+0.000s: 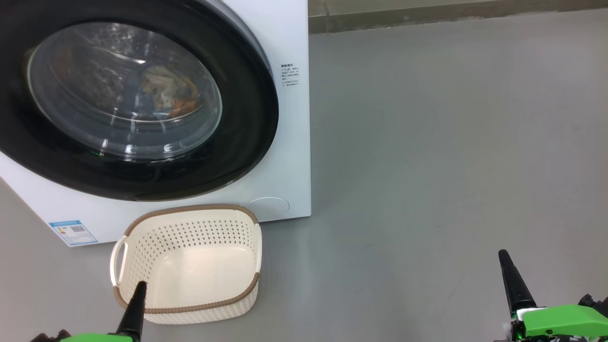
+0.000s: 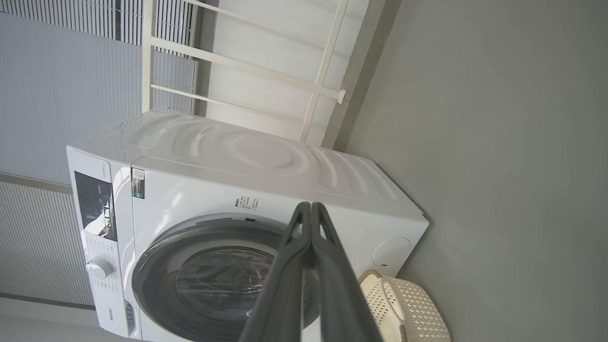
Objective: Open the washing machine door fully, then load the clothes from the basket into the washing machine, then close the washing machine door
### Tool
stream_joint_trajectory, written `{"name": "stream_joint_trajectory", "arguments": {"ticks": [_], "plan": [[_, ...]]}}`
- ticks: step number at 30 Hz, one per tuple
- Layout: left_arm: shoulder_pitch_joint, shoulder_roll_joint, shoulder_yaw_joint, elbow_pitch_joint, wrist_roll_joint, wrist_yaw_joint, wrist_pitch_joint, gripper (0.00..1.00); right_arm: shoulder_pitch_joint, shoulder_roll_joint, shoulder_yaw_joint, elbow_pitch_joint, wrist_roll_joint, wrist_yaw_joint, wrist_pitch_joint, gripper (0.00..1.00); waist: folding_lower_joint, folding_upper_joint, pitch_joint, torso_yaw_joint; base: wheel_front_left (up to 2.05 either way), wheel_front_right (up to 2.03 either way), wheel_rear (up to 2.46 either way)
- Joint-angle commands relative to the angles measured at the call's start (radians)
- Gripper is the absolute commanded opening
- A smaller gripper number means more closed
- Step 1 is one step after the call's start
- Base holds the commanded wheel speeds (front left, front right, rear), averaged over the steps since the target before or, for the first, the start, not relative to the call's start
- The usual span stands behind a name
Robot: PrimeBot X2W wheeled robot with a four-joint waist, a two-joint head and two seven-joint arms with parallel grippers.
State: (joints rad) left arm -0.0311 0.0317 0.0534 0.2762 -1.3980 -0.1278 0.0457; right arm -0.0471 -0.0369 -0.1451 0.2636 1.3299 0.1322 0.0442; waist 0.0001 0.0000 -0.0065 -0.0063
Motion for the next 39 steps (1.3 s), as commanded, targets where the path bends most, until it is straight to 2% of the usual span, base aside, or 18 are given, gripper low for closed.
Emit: {"name": "stream_joint_trajectory", "arguments": {"ticks": [1,20,39], "plan": [[-0.052,0.017,0.033,-0.029,-0.020,-0.002,0.009,0.00,-0.049,-0.012,0.022,-0.024,0.030,-0.001,0.009,0.00,-0.0001,0.0000,0.000,0.000,0.00,0.00,0.00],[-0.077,0.019,0.061,-0.031,-0.207,-0.003,0.068,0.00,-0.061,-0.013,0.031,-0.019,0.276,-0.001,0.068,0.00,-0.0001,0.0000,0.009,0.006,0.00,0.00,0.00],[-0.077,0.019,0.062,-0.031,-0.210,-0.003,0.068,0.00,-0.061,-0.013,0.031,-0.019,0.279,-0.002,0.069,0.00,-0.0001,0.0000,0.010,0.006,0.00,0.00,0.00]]}}
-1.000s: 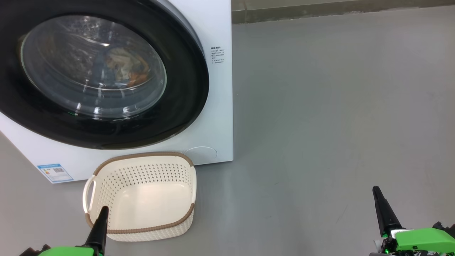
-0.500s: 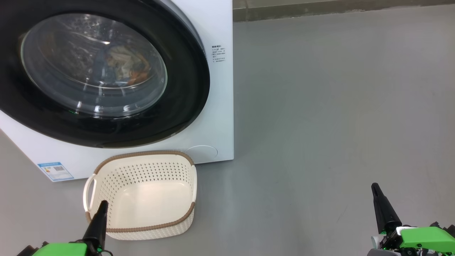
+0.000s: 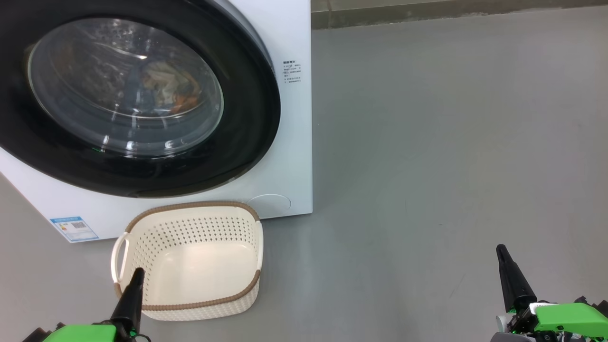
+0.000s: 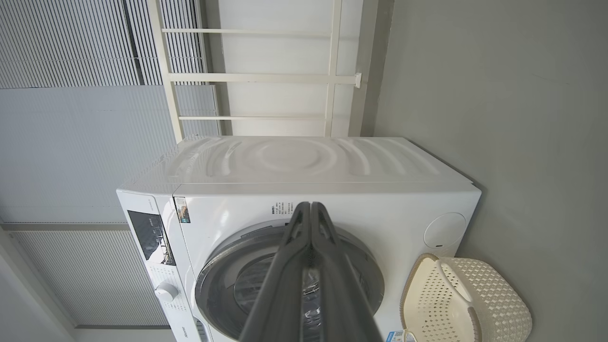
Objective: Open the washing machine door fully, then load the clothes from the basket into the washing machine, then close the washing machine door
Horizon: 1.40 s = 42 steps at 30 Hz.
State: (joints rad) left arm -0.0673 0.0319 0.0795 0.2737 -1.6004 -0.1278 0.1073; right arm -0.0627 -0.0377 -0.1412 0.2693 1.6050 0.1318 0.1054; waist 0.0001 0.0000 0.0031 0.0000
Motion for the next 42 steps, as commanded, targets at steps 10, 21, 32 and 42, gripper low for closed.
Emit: {"name": "stream_joint_trajectory", "arguments": {"ticks": [10,21,32,42], "plan": [[-0.041,0.018,0.035,-0.029,-0.007,-0.003,0.007,0.00,-0.045,-0.013,0.028,-0.025,0.004,-0.001,0.008,0.00,0.0000,0.0000,0.000,0.000,0.00,0.00,0.00],[-0.041,0.018,0.035,-0.029,-0.008,-0.003,0.007,0.00,-0.045,-0.013,0.028,-0.025,0.004,-0.001,0.008,0.00,0.0000,0.0000,0.000,0.000,0.00,0.00,0.00],[-0.041,0.018,0.035,-0.029,-0.008,-0.003,0.006,0.00,-0.045,-0.013,0.028,-0.025,0.004,-0.001,0.008,0.00,0.0000,0.0000,0.000,0.000,0.00,0.00,0.00],[-0.041,0.018,0.035,-0.029,-0.008,-0.003,0.006,0.00,-0.045,-0.013,0.028,-0.025,0.004,-0.001,0.008,0.00,0.0000,0.0000,0.000,0.000,0.00,0.00,0.00]]}}
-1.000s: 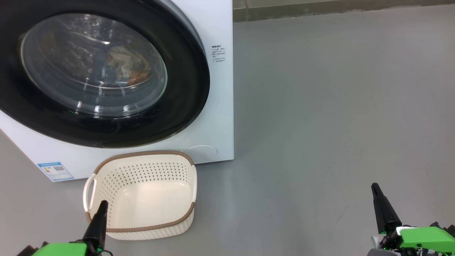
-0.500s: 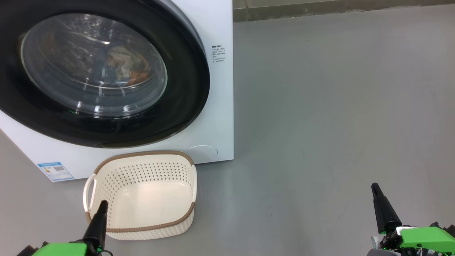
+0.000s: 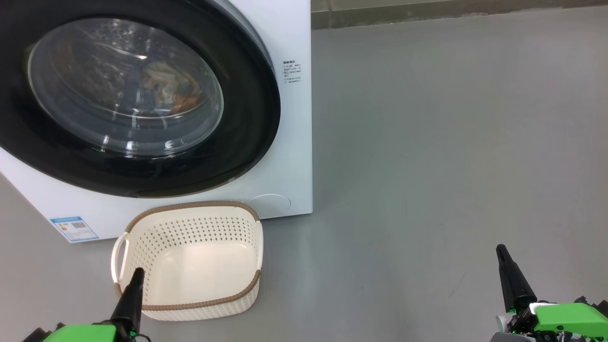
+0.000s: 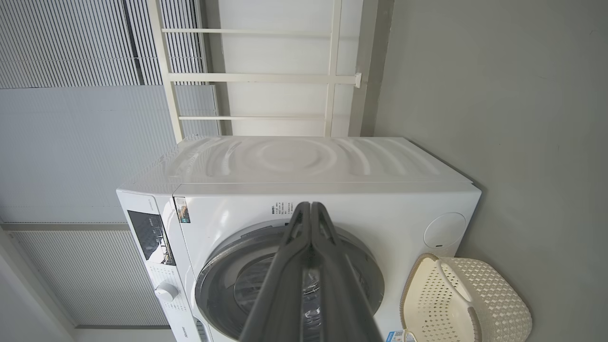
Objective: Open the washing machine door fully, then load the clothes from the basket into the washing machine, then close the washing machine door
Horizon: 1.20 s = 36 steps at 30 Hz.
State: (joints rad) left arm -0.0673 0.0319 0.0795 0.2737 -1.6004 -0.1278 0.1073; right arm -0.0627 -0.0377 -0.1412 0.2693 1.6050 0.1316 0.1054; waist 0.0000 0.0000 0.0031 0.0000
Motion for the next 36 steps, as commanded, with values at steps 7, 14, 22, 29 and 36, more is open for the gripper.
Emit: {"name": "stream_joint_trajectory", "arguments": {"ticks": [7,14,22,29,36], "plan": [[-0.041,0.018,0.035,-0.029,-0.008,-0.003,0.006,0.00,-0.045,-0.013,0.028,-0.025,0.004,-0.001,0.008,0.00,0.0000,0.0000,0.000,0.000,0.00,0.00,0.00],[-0.041,0.018,0.035,-0.029,-0.008,-0.003,0.006,0.00,-0.045,-0.013,0.028,-0.025,0.004,-0.001,0.008,0.00,0.0000,0.0000,0.000,0.000,0.00,0.00,0.00],[-0.041,0.018,0.035,-0.029,-0.008,-0.003,0.006,0.00,-0.045,-0.013,0.028,-0.025,0.004,-0.001,0.008,0.00,0.0000,0.0000,0.000,0.000,0.00,0.00,0.00],[-0.041,0.018,0.035,-0.029,-0.008,-0.003,0.006,0.00,-0.045,-0.013,0.028,-0.025,0.004,-0.001,0.008,0.00,0.0000,0.0000,0.000,0.000,0.00,0.00,0.00],[-0.041,0.018,0.035,-0.029,-0.008,-0.003,0.006,0.00,-0.045,-0.013,0.028,-0.025,0.004,-0.001,0.008,0.00,0.0000,0.0000,0.000,0.000,0.00,0.00,0.00]]}}
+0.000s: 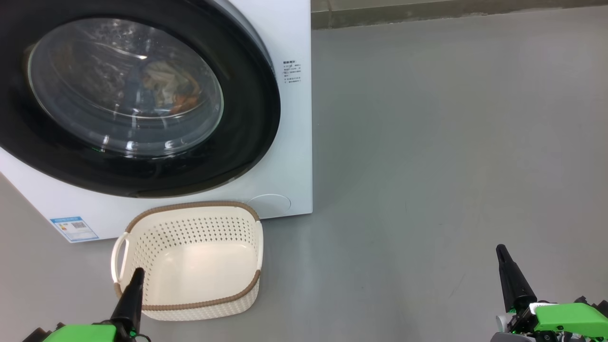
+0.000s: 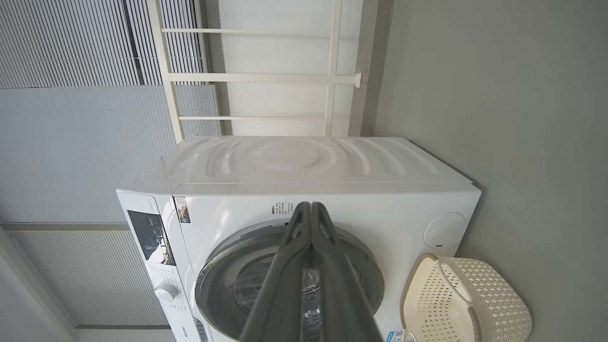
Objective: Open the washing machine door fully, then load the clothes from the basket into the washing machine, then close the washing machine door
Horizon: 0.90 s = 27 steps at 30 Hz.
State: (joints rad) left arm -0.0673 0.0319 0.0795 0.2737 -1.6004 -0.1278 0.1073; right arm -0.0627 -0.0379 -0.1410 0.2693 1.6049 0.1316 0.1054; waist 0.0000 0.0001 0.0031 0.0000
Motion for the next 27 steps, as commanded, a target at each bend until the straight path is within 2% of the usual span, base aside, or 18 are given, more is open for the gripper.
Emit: {"name": "stream_joint_trajectory", "arguments": {"ticks": [1,27], "plan": [[-0.041,0.018,0.035,-0.029,-0.008,-0.003,0.006,0.00,-0.045,-0.012,0.027,-0.025,0.004,-0.001,0.008,0.00,0.0000,-0.0001,0.000,0.000,0.00,0.00,0.00],[-0.041,0.018,0.034,-0.029,-0.008,-0.003,0.006,0.00,-0.045,-0.012,0.027,-0.025,0.004,-0.001,0.008,0.00,0.0000,-0.0001,0.000,0.000,0.00,0.00,0.00]]}}
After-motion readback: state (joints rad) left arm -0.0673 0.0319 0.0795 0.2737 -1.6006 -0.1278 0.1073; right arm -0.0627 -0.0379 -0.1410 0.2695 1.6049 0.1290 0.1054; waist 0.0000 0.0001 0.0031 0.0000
